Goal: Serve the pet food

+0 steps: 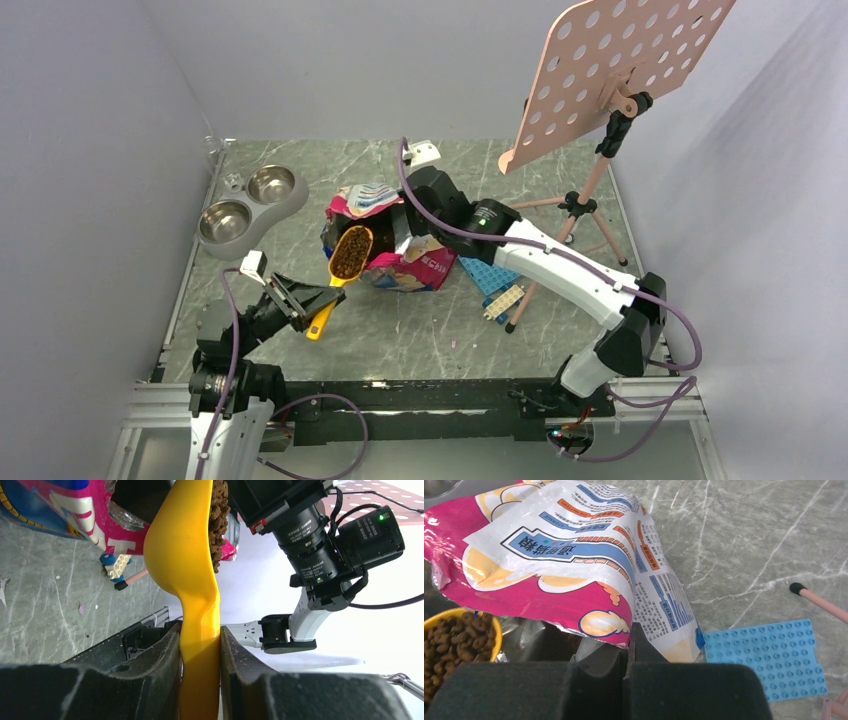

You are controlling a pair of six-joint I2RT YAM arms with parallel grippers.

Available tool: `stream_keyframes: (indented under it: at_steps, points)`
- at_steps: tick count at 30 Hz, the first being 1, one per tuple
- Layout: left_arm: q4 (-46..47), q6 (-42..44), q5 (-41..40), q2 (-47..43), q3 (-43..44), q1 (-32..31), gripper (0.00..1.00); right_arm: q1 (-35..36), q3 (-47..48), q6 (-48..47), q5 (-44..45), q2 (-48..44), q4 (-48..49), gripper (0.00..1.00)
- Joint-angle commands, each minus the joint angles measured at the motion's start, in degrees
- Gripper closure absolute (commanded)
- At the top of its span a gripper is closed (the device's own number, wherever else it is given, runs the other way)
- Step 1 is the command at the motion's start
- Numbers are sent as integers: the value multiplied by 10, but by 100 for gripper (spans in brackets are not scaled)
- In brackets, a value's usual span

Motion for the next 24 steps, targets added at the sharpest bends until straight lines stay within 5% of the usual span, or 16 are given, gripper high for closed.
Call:
stream_keyframes:
  at_steps: [1, 12, 24]
  points:
    - [49, -40, 9, -9, 20, 1, 100, -21, 47, 28, 59, 7, -46, 100]
    - [81, -54, -9, 0, 50, 1, 100, -49, 61, 55, 93, 27, -82, 100]
    - [229, -47, -143, 74, 69, 1, 100, -54, 9, 20, 75, -17, -54, 100]
